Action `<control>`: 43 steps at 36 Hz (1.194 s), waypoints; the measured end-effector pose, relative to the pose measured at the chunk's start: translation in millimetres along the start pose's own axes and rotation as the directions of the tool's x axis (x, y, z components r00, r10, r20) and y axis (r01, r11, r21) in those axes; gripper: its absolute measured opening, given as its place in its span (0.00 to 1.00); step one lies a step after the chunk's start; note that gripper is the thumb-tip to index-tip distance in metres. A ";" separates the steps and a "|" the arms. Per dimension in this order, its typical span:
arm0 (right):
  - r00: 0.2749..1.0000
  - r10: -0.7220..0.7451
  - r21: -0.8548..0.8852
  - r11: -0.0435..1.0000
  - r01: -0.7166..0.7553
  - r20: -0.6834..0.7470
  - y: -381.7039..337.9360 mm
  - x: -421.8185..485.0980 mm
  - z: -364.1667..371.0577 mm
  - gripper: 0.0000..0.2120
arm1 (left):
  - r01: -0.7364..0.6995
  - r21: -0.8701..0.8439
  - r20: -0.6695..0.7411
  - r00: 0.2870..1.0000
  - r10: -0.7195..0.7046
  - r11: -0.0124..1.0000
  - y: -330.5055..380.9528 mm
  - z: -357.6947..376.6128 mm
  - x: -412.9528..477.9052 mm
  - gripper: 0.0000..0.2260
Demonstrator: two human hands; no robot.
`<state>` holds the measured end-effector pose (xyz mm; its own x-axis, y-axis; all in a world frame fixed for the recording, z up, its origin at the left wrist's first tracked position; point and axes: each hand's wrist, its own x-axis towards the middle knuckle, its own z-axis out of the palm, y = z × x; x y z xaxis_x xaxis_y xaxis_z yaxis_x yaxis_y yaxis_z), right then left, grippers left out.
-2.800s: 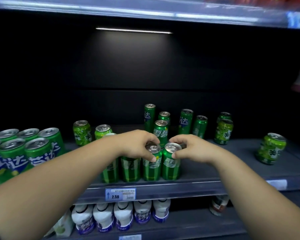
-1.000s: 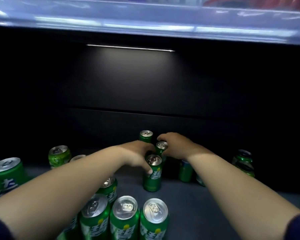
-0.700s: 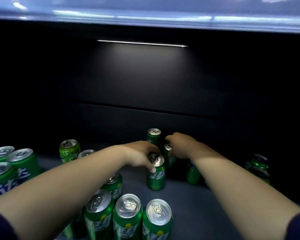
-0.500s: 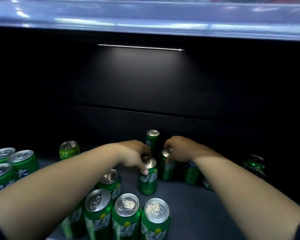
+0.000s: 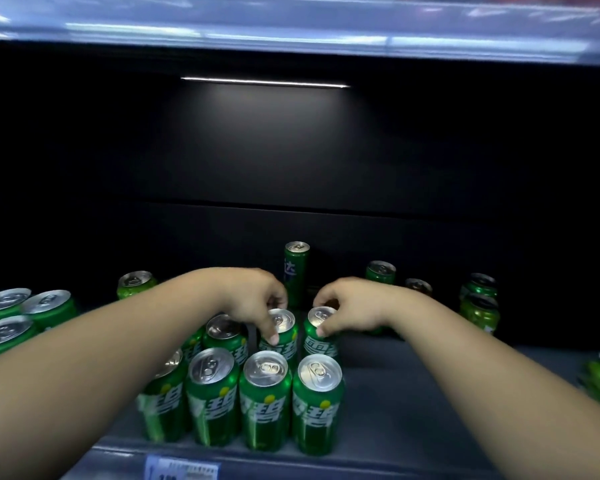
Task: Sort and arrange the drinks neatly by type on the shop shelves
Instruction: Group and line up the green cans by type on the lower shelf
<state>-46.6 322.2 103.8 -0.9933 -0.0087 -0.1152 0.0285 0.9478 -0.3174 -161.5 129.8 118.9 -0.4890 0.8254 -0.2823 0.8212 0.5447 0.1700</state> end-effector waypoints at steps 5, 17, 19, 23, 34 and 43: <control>0.997 0.052 0.142 0.989 -0.044 -0.052 -1.9 -2.7 11.4 0.16 | 0.004 -0.028 0.025 1.000 -0.003 1.000 -0.4 1.4 -8.3 0.22; 0.999 0.033 0.250 0.967 -0.042 0.042 -21.8 -18.2 12.7 0.13 | 0.005 -0.009 0.034 0.999 -0.005 1.000 0.8 2.1 -21.3 0.19; 0.998 0.034 0.232 0.972 -0.045 0.050 -23.5 -19.2 11.9 0.13 | 0.009 -0.001 0.037 0.999 -0.009 1.000 1.0 2.4 -22.8 0.20; 0.996 0.046 0.243 0.968 -0.063 0.076 -25.1 -19.7 11.6 0.13 | 0.003 -0.033 0.047 0.999 -0.002 0.999 -3.1 3.4 -27.4 0.16; 0.986 0.140 0.023 0.990 -0.142 0.088 -47.9 -25.3 7.2 0.20 | -0.067 -0.134 -0.034 0.997 0.063 0.989 -12.2 17.5 -52.8 0.16; 0.984 0.145 0.042 0.988 -0.150 0.102 -84.6 -45.4 44.3 0.56 | -0.076 -0.032 -0.116 0.991 0.072 0.997 -20.2 38.3 -99.0 0.41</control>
<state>1.1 228.2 94.2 -0.9620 0.0964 -0.2554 0.1817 0.9243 -0.3356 -118.4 31.4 107.2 -0.4596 0.8739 -0.1584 0.8460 0.4851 0.2214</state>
